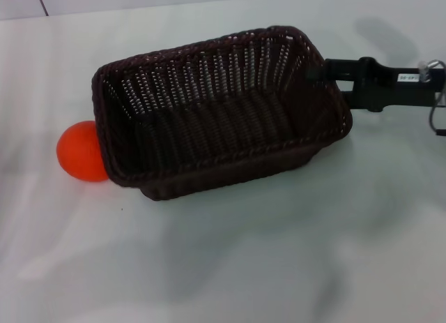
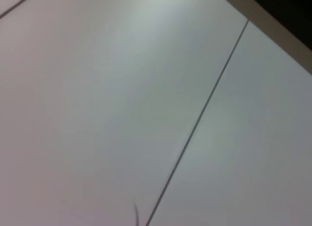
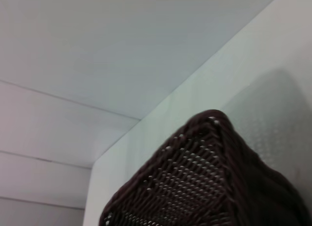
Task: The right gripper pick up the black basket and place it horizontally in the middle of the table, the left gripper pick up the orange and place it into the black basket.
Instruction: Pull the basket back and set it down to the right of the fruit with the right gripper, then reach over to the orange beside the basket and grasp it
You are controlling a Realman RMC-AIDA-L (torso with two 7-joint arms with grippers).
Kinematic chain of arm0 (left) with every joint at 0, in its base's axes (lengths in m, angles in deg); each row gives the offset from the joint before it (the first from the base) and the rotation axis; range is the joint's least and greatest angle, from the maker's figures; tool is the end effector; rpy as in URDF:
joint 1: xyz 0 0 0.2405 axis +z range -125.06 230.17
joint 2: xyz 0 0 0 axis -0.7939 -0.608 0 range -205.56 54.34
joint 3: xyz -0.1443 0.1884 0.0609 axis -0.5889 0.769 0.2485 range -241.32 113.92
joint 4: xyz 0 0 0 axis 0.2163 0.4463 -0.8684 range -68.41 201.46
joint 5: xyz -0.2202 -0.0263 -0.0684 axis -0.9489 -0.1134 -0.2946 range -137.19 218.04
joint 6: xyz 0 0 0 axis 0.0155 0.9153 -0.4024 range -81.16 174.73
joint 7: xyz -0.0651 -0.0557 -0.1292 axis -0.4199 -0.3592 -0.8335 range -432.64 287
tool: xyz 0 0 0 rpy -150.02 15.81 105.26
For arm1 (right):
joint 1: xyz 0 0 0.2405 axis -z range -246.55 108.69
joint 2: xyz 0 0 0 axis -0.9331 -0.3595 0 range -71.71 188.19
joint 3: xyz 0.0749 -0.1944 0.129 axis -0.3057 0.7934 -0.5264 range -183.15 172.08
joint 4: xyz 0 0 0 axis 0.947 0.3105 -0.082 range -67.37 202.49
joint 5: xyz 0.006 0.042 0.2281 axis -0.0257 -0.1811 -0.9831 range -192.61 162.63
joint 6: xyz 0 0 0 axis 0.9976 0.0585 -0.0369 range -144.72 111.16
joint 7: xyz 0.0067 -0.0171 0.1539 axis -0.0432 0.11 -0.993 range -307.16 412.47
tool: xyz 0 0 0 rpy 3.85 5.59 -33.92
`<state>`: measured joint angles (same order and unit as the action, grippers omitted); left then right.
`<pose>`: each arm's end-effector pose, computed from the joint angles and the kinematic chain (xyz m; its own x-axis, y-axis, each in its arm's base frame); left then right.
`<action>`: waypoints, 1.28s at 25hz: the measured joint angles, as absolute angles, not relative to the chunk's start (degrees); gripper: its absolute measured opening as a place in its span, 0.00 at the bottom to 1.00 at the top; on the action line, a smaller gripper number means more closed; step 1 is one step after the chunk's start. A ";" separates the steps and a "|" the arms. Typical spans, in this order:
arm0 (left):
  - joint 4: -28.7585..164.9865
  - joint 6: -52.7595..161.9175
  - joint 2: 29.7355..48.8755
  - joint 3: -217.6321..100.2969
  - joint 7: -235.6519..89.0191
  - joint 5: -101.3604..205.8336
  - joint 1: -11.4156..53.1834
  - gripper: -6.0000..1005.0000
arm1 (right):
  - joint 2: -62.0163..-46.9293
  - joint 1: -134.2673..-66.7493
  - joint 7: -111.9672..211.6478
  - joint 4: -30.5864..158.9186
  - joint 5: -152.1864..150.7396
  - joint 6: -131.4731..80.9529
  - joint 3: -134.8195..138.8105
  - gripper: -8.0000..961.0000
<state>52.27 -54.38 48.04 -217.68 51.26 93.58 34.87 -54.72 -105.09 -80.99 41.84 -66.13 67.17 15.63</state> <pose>-0.3175 0.2796 0.0676 0.0932 -0.3758 0.9220 0.8714 -0.4171 -0.2581 0.3016 0.3683 0.0191 0.0675 0.8870 0.4568 0.9565 0.0727 -0.2825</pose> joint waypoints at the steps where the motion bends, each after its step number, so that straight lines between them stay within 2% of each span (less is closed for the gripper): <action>1: 52.20 -54.01 48.03 -217.43 51.27 93.60 34.87 0.78 | -54.31 -105.03 -81.04 41.76 -66.14 68.10 15.53 0.70; 6: 51.43 -50.65 47.97 -215.29 51.23 93.72 35.62 0.78 | -51.88 -104.57 -81.49 40.99 -67.09 70.71 15.24 0.86; 12: 50.69 -46.54 47.64 -210.88 51.01 94.19 37.94 0.78 | -50.07 -104.43 -82.46 37.97 -67.36 69.72 15.02 0.90; 22: 49.82 -38.48 43.67 -199.94 51.55 105.16 40.95 0.78 | -49.95 -107.35 -81.25 36.57 -67.56 61.32 14.35 0.90; 25: 48.85 -34.61 43.67 -198.48 52.67 109.26 40.80 0.78 | -50.31 -108.71 -79.82 36.44 -67.56 60.20 14.45 0.90; 32: 47.33 -25.54 45.32 -197.32 53.40 114.42 39.88 0.78 | -51.90 -109.99 -76.76 36.74 -67.56 57.23 13.99 0.90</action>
